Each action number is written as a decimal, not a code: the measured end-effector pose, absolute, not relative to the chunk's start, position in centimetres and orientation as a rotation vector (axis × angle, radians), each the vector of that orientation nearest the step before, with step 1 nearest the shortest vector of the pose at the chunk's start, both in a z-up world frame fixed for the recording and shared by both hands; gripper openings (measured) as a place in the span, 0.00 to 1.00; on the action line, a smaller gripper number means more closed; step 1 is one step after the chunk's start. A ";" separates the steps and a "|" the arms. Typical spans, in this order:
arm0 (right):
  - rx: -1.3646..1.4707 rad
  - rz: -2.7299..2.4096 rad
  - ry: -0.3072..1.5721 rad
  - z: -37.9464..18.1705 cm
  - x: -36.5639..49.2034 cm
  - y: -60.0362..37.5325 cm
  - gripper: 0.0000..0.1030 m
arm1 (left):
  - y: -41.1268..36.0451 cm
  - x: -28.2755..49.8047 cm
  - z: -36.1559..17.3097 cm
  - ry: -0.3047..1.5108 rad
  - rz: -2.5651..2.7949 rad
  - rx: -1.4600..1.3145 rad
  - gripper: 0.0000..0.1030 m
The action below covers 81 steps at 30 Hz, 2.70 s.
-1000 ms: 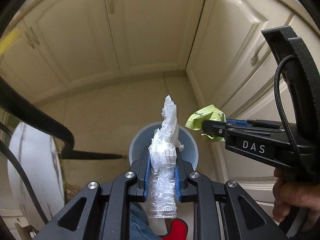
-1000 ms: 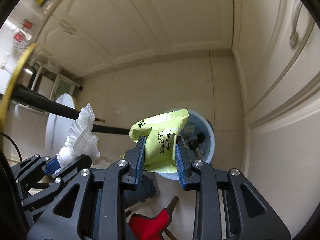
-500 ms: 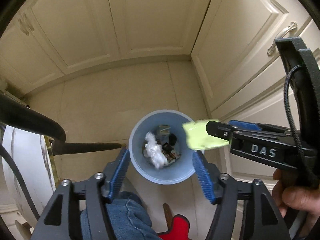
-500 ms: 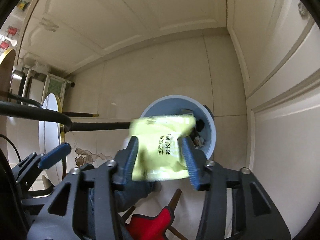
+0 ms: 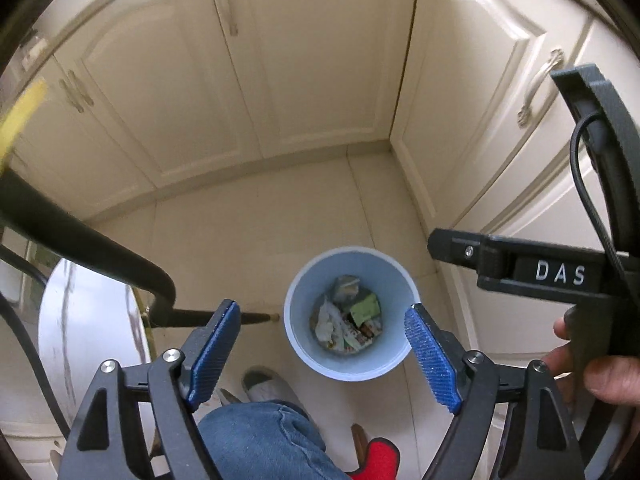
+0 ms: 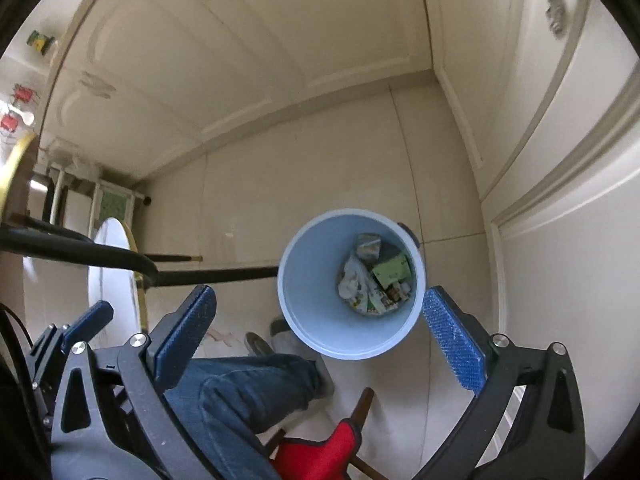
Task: Collect trash
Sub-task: 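Bring both tools back over the table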
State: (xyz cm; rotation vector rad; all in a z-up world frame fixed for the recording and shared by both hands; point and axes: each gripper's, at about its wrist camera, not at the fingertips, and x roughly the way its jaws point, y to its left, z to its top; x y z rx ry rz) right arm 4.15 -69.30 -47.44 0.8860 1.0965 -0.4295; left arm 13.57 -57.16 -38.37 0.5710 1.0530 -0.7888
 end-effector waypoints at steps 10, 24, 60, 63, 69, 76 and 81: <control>0.733 -0.480 0.876 -35.2 3.0 -66.9 1.00 | -52.0 8.1 -30.4 0.794 -0.863 0.488 0.82; 0.470 -0.326 0.648 -19.6 6.8 -55.8 1.00 | -38.0 6.2 -20.8 0.548 -0.587 0.194 0.94; 0.035 0.035 0.485 -11.1 17.6 -29.3 1.00 | -15.0 0.2 -13.7 0.401 -0.038 -0.103 0.99; 0.034 0.040 0.492 -11.4 18.2 -29.0 1.00 | -14.3 1.6 -14.1 0.415 -0.042 -0.099 0.99; 0.031 0.028 0.568 -13.7 20.9 -30.0 1.00 | -14.2 5.0 -15.6 0.488 -0.050 -0.096 0.99; 0.083 0.020 0.722 -18.9 25.9 -32.8 1.00 | -15.2 10.8 -17.2 0.585 -0.081 -0.082 0.99; 0.140 -0.003 0.837 -23.0 29.8 -36.1 1.00 | -16.5 15.8 -17.6 0.629 -0.089 -0.056 0.99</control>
